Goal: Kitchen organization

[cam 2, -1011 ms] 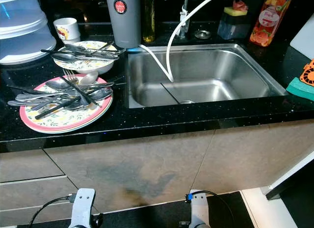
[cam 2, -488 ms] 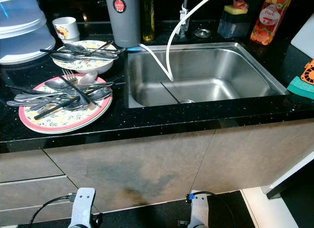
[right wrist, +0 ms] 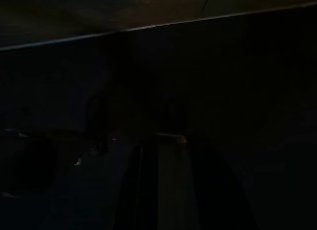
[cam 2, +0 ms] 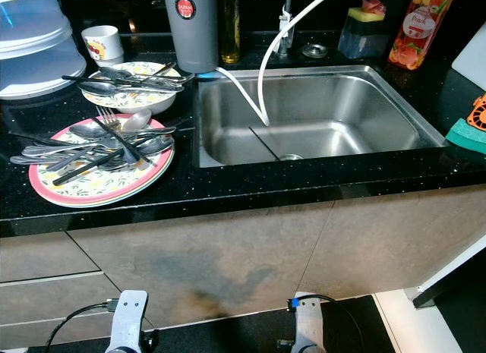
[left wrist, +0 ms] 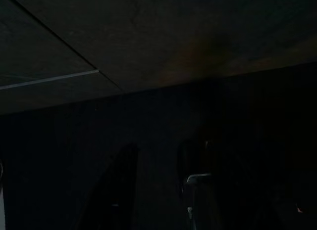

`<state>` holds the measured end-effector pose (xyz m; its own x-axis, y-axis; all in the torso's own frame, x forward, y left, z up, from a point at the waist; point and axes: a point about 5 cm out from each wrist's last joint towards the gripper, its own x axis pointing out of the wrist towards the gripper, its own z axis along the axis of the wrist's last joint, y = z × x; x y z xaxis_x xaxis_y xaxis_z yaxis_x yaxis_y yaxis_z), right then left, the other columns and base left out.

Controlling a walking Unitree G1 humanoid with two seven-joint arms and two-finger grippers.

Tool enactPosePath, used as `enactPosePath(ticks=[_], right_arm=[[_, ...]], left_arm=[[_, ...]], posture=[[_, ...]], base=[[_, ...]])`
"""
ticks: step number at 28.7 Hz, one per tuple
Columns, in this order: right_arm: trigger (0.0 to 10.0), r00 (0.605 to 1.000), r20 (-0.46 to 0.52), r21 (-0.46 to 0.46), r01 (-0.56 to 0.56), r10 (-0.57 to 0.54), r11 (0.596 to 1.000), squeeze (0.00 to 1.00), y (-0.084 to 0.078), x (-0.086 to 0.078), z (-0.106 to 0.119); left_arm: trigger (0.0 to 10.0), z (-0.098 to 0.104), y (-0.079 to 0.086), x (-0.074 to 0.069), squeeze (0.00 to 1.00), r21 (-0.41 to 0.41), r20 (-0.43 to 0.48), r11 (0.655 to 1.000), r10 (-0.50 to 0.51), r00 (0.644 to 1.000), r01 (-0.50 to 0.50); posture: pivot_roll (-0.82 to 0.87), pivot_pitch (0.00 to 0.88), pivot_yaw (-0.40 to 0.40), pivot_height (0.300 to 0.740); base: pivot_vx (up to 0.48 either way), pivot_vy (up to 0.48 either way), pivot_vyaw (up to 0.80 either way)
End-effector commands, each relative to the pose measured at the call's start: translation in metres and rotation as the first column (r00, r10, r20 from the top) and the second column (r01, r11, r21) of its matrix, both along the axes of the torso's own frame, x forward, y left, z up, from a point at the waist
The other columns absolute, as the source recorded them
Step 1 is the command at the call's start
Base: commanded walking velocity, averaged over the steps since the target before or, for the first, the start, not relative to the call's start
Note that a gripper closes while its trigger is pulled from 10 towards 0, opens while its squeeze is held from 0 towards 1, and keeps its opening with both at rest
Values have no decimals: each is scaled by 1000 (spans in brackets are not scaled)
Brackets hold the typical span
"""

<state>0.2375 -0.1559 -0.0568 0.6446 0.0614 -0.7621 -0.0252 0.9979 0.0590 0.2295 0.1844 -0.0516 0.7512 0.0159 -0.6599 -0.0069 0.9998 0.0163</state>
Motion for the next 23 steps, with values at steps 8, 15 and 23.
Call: enactPosePath(ticks=[8,15,23], right_arm=[[10000,998,-25,112,61,-59,992,0,5,-8,-5],[10000,998,-23,115,54,-51,992,0,6,-9,-6],[10000,999,-11,-25,-43,42,999,0,1,-5,-3]], left_arm=[[10000,-7,1,-10,0,1,-38,1000,7,999,-7],[10000,-7,1,-10,0,1,-39,1000,5,999,-5],[10000,-7,1,-11,0,1,-40,1000,4,999,-4]], posture=[[-15,200,0,740],[-19,194,1,740],[-15,199,-1,740]], base=[[0,0,0],[0,0,0],[0,0,0]])
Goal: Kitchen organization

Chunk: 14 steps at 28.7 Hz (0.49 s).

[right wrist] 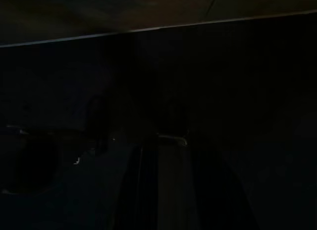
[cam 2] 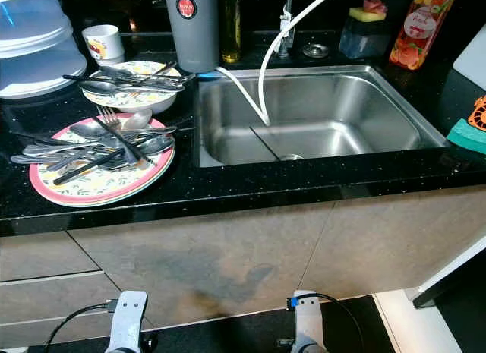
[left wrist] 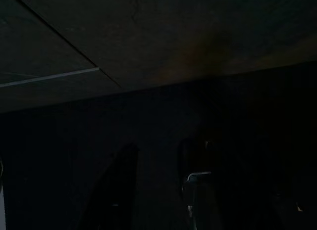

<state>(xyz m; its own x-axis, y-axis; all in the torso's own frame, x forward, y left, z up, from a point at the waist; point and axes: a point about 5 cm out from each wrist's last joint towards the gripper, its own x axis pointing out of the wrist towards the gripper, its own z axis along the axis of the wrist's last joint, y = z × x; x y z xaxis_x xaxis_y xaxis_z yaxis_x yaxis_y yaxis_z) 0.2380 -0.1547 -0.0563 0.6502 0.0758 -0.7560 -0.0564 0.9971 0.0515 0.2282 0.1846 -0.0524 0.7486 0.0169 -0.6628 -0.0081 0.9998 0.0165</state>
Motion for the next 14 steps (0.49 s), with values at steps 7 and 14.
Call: enactPosePath(ticks=[7,14], right_arm=[[10000,1000,-29,-31,-6,5,1000,0,-1,-6,-4],[10000,999,-35,-31,-4,3,1000,0,0,-8,-5]], left_arm=[[10000,-7,1,-10,0,2,-39,1000,4,999,-4],[10000,-7,1,-10,0,2,-37,1000,0,999,0]], posture=[[-16,198,1,740],[-17,194,2,740]], base=[[0,0,0],[0,0,0]])
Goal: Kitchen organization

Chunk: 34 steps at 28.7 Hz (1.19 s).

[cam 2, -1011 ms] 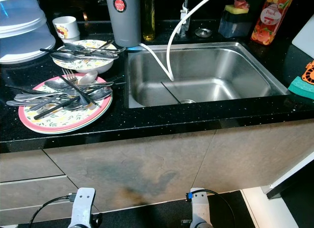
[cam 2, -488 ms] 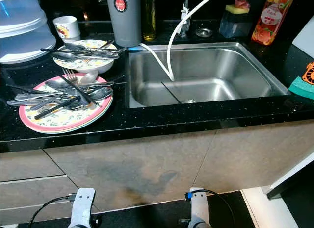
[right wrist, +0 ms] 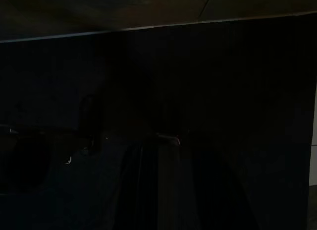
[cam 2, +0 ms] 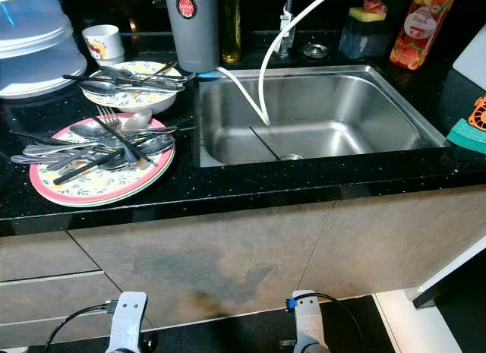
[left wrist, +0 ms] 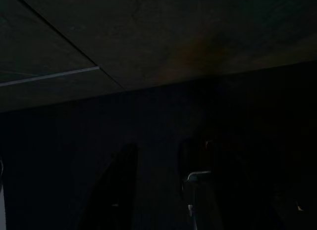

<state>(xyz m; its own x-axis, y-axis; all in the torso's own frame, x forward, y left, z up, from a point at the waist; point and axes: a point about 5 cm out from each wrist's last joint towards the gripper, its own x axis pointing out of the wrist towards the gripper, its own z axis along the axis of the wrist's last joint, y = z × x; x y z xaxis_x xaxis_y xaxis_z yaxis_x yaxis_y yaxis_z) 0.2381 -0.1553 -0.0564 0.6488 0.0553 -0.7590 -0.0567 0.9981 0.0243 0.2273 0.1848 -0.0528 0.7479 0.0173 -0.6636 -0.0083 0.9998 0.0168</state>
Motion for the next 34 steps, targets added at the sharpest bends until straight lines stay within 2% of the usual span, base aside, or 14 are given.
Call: enactPosePath(ticks=[1,34], right_arm=[[10000,999,-31,-8,-12,12,1000,0,0,-7,-5],[10000,1000,-7,11,-18,19,1000,0,1,-4,-2]], left_arm=[[10000,-6,0,-9,0,2,-35,1000,0,999,0],[10000,-5,-1,-7,0,-4,-30,1000,2,1000,-2]], posture=[[-13,198,1,740],[-14,194,-3,740]], base=[[0,0,0],[0,0,0]])
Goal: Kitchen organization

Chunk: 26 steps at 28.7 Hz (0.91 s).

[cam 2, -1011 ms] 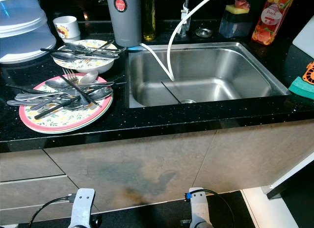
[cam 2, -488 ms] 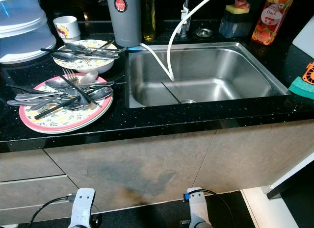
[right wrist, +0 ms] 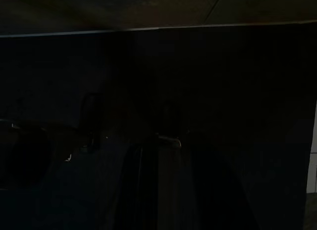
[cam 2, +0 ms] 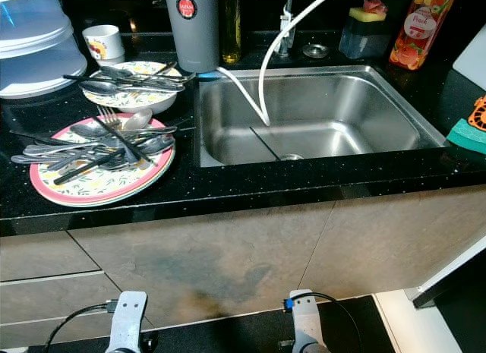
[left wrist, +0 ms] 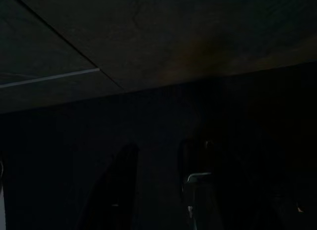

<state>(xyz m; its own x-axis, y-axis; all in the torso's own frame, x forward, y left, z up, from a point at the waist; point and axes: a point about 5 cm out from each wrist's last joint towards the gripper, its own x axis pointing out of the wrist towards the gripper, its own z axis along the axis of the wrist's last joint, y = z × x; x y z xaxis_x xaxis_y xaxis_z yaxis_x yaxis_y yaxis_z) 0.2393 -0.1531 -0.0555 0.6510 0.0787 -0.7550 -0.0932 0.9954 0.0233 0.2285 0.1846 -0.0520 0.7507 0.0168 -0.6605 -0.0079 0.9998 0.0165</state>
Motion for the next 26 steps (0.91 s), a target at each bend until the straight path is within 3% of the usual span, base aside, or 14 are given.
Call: enactPosePath(ticks=[1,19,26], right_arm=[[10000,1000,-13,15,16,-16,1000,0,-1,-5,-3],[10000,1000,-19,62,-10,11,998,0,1,-4,-3],[10000,1000,-5,-39,-26,26,999,0,-4,-3,-2]], left_arm=[[10000,-6,0,-8,0,-4,-34,1000,3,999,-3],[10000,-6,0,-9,0,-5,-37,1000,6,999,-6],[10000,-6,0,-9,0,-5,-37,1000,5,999,-6]], posture=[[-17,190,-4,740],[-17,189,-6,740],[-16,193,-5,740]], base=[[0,0,0],[0,0,0],[0,0,0]])
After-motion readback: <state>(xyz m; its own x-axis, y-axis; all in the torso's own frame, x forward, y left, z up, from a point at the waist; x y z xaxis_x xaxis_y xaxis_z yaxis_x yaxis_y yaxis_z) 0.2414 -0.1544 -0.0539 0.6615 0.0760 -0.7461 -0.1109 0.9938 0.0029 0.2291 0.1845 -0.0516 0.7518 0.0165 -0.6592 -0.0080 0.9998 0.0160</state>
